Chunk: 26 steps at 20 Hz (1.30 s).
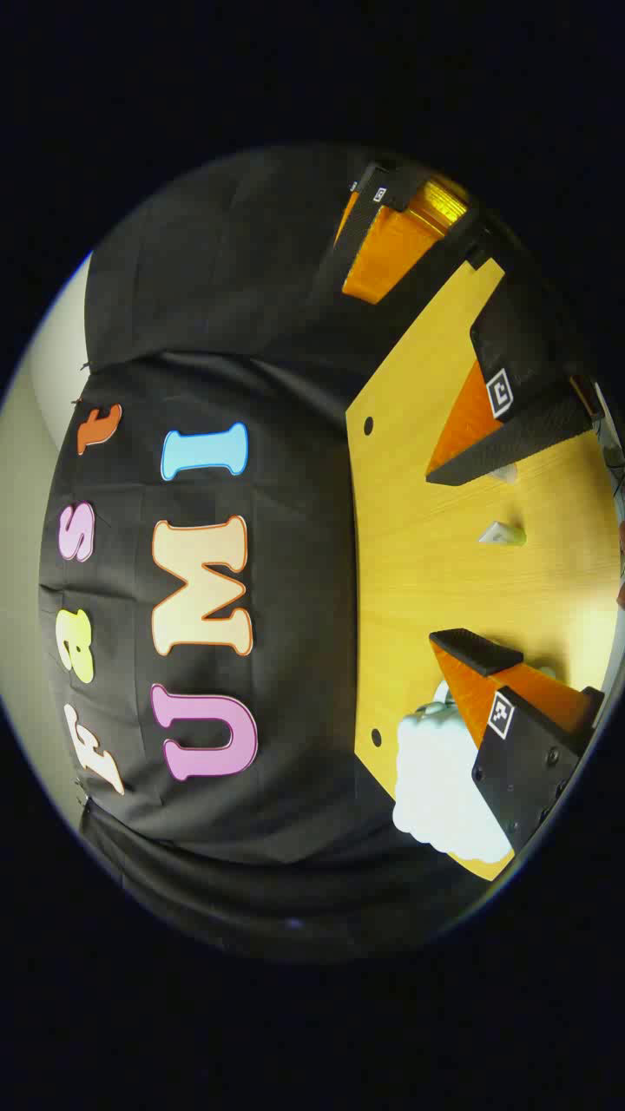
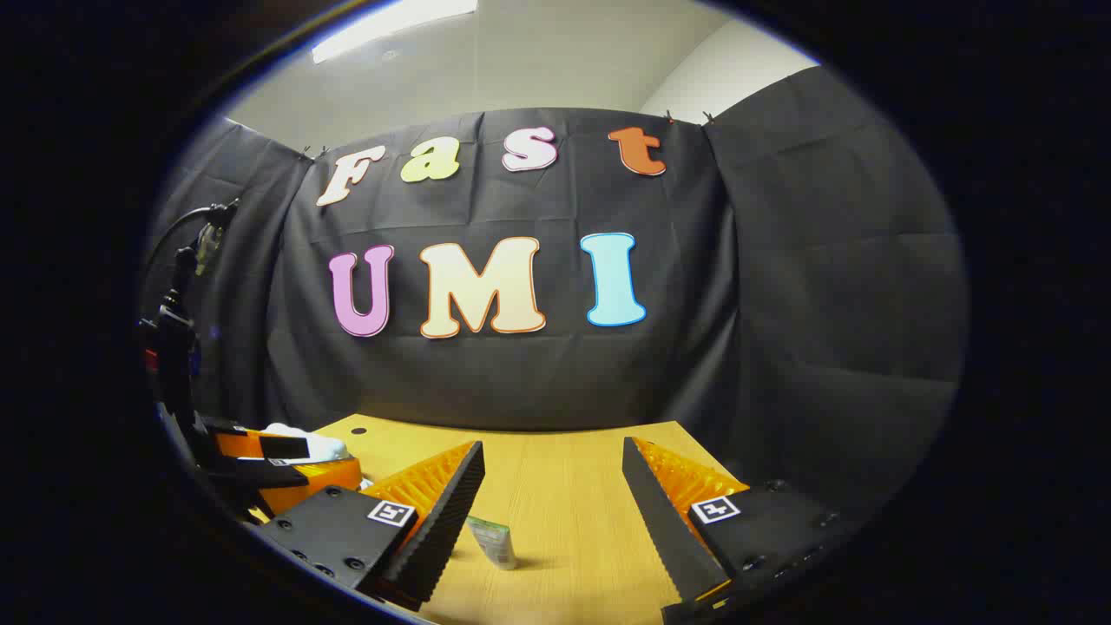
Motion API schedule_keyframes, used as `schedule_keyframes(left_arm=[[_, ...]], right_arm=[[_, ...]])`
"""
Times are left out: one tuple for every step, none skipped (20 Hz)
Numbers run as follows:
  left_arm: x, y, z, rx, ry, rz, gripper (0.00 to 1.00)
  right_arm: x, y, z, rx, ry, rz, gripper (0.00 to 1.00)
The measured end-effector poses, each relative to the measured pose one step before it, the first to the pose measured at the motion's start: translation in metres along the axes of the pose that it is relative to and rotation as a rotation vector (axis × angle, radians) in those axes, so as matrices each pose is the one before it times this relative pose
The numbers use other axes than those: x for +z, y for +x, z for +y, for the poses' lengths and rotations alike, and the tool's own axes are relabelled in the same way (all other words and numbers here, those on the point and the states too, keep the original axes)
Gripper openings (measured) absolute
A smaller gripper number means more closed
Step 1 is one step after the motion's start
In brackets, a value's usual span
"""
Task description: First open the suitcase, pack the skin care products into it, and then close the suitcase.
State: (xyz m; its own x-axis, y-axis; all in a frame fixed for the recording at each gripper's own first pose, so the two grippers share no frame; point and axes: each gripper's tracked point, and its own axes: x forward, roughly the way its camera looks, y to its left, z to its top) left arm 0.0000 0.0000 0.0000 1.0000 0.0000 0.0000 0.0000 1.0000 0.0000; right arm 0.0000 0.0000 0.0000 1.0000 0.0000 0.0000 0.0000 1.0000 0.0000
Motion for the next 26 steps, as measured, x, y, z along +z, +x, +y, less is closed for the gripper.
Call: schedule_keyframes(left_arm=[[-0.00002,0.00071,0.00511,0.01103,-0.00101,-0.00091,0.98],[0.00162,0.00091,0.00608,0.01073,-0.00189,-0.00188,0.98],[0.00053,0.00164,0.00388,0.00882,-0.00296,-0.00035,0.99],[0.00119,0.00226,0.00548,0.01359,-0.00485,0.00041,0.98],[0.00095,0.00229,0.00667,0.01568,-0.00749,0.00130,0.99],[0.00060,0.00295,0.00523,0.00853,-0.00867,0.00446,0.98],[-0.00004,0.00250,0.00482,0.00847,-0.01099,0.00712,0.98],[0.00004,0.00391,0.00629,0.00828,-0.01291,0.01050,0.98],[-0.00157,0.00498,0.00804,0.01547,-0.01549,0.01673,0.98],[-0.00159,0.00366,0.00938,0.02559,-0.01504,0.02263,0.98],[-0.00255,0.00384,0.00781,0.02052,-0.01381,0.01694,0.98],[-0.00050,0.00353,0.00656,0.01805,-0.00766,0.01559,0.98],[-0.00136,0.00495,0.00788,0.02374,-0.00204,0.01364,0.98],[-0.00164,0.00520,0.00734,0.01934,0.00364,0.01729,0.98],[-0.00137,0.00605,0.00504,0.00936,0.00770,0.02029,0.98],[-0.00058,0.00746,0.00332,0.00208,0.00509,0.02011,0.98],[-0.00299,0.00800,0.00415,0.00441,0.00645,0.03289,0.98],[-0.00236,0.00680,0.00450,0.00708,0.00516,0.04488,0.98],[-0.00468,0.00811,0.00139,-0.00303,0.00029,0.04463,0.98],[-0.00178,0.00681,-0.00008,-0.00499,-0.00365,0.04682,0.98],[-0.00145,0.00631,0.00102,-0.00635,-0.00354,0.04443,0.98],[0.00001,0.00632,0.00136,-0.00120,-0.00850,0.03646,0.98],[-0.00139,0.00522,0.00166,0.00050,-0.01285,0.03667,0.98],[0.00068,0.00559,0.00132,0.00436,-0.01314,0.02930,0.98],[-0.00125,0.00779,0.00255,0.00537,-0.01390,0.03206,0.98],[-0.00215,0.00768,0.00156,0.00122,-0.01477,0.03875,0.99]], right_arm=[[-0.00072,0.00192,-0.00242,-0.00465,-0.00401,-0.00291,1.00],[0.00152,0.00160,-0.00235,-0.00499,-0.00204,-0.00324,0.99],[0.00044,0.00198,-0.00293,-0.00418,0.00045,-0.00143,0.99],[0.00099,0.00269,-0.00187,-0.00215,0.00368,-0.00014,0.99],[-0.00007,0.00228,-0.00244,-0.00330,0.00470,-0.00070,0.99],[0.00022,0.00266,-0.00299,-0.00393,0.00173,-0.00049,0.99],[-0.00079,0.00068,-0.00284,-0.00523,0.00040,0.00098,0.99],[0.00004,0.00080,-0.00221,-0.00256,0.00147,0.00242,0.99],[-0.00101,0.00114,-0.00162,-0.00318,0.00280,0.00179,0.99],[-0.00067,0.00054,-0.00205,-0.00256,0.00298,0.00287,0.99],[-0.00212,0.00028,-0.00209,-0.00169,-0.00031,0.00225,0.99],[-0.00080,0.00040,-0.00191,-0.00321,-0.00394,0.00179,0.99],[-0.00126,0.00049,-0.00063,0.00049,-0.00769,0.00236,0.99],[-0.00159,0.00015,-0.00158,0.00137,-0.01072,0.00362,0.99],[-0.00256,-0.00018,-0.00243,-0.00045,-0.01087,0.00620,0.99],[-0.00083,-0.00033,-0.00190,-0.00011,-0.00660,0.00339,0.99],[-0.00095,-0.00077,-0.00155,0.00037,-0.00132,0.00438,0.99],[-0.00083,0.00063,-0.00165,-0.00114,0.00461,0.00375,0.99],[-0.00073,-0.00144,-0.00143,0.00123,0.00723,0.00314,0.99],[-0.00090,-0.00007,-0.00079,-0.00023,0.00659,0.00391,0.99],[-0.00249,-0.00047,-0.00028,0.00042,0.00269,0.00416,0.99],[-0.00178,-0.00055,-0.00059,-0.00093,-0.00337,0.00691,0.99],[-0.00286,-0.00010,-0.00110,-0.00020,-0.00898,0.00666,0.99],[-0.00214,-0.00095,-0.00057,0.00121,-0.01282,0.00546,0.99],[-0.00191,-0.00058,-0.00083,0.00105,-0.01212,0.00569,0.99],[-0.00115,-0.00077,-0.00046,0.00044,-0.00668,0.00623,0.99]])
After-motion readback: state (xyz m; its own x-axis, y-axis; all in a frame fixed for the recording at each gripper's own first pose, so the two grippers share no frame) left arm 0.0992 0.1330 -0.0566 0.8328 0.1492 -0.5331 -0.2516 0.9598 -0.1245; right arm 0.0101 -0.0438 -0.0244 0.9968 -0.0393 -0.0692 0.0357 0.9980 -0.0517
